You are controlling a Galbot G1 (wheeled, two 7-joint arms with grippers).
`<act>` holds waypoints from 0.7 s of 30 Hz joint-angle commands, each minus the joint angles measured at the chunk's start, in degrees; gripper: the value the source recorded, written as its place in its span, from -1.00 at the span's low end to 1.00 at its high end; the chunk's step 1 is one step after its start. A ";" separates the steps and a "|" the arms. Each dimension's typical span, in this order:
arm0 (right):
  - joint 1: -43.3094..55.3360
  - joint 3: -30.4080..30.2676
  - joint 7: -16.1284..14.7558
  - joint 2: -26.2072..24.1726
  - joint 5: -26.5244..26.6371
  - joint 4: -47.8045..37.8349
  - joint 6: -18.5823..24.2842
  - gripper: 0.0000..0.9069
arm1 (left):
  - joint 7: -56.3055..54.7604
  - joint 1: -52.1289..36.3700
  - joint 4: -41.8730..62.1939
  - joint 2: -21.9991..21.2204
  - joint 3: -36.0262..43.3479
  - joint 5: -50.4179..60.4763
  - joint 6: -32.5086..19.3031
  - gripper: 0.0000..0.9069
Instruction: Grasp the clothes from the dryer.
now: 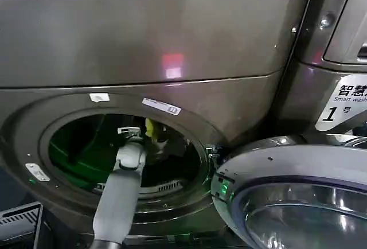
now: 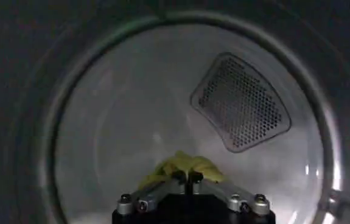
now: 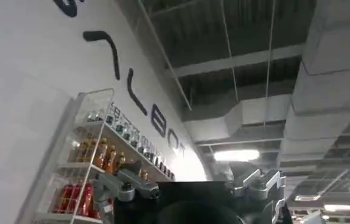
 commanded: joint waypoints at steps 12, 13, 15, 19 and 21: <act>-1.05 1.94 -0.76 -0.24 0.37 -0.89 0.02 1.00 | -1.24 -0.21 0.30 -1.15 -1.06 0.28 0.25 -1.00; -1.09 1.99 -0.80 -0.27 0.39 -0.93 0.02 1.00 | -1.18 -0.27 0.35 -1.08 -1.02 0.31 0.38 -1.00; -1.18 2.06 -0.92 -0.27 0.42 -1.00 -0.06 1.00 | -0.97 -0.26 0.37 -0.96 -1.01 0.37 0.45 -1.00; -1.37 2.32 -1.28 -0.38 0.48 -0.96 -0.20 1.00 | -0.82 -0.12 0.28 -0.84 -0.91 0.34 0.55 -1.00; -1.46 2.48 -1.40 -0.50 0.54 -1.08 -0.19 1.00 | -0.64 -0.13 0.32 -0.75 -0.77 0.44 0.58 -1.00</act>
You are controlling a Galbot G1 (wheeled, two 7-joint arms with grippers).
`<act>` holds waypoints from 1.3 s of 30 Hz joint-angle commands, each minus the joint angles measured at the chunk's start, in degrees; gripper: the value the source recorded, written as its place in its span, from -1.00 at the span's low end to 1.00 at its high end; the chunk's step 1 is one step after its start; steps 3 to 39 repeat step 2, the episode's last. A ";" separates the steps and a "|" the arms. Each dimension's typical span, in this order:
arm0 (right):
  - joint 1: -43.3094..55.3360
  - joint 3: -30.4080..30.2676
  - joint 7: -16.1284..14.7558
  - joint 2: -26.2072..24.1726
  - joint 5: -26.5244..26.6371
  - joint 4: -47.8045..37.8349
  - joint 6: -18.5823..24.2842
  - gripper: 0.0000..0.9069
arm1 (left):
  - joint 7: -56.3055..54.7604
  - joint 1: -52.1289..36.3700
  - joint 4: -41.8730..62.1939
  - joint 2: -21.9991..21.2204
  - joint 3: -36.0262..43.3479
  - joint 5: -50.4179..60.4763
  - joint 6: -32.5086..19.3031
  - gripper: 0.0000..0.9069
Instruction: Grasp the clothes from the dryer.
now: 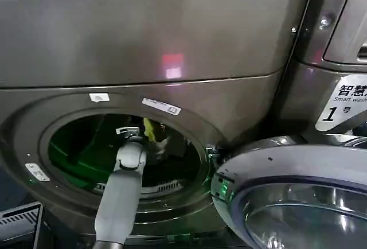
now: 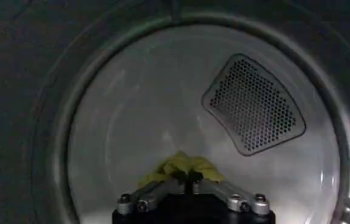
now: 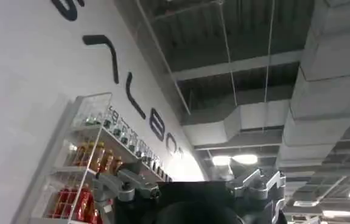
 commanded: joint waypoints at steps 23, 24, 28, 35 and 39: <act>-0.14 0.40 -0.42 -0.19 0.19 -0.34 -0.12 1.00 | 0.29 -0.05 0.38 0.07 0.34 0.23 0.15 -1.00; -0.14 0.40 -0.42 -0.19 0.19 -0.34 -0.12 1.00 | 0.29 -0.05 0.38 0.07 0.34 0.23 0.15 -1.00; -0.14 0.40 -0.42 -0.19 0.19 -0.34 -0.12 1.00 | 0.29 -0.05 0.38 0.07 0.34 0.23 0.15 -1.00; -0.14 0.40 -0.42 -0.19 0.19 -0.34 -0.12 1.00 | 0.29 -0.05 0.38 0.07 0.34 0.23 0.15 -1.00; -0.14 0.40 -0.42 -0.19 0.19 -0.34 -0.12 1.00 | 0.29 -0.05 0.38 0.07 0.34 0.23 0.15 -1.00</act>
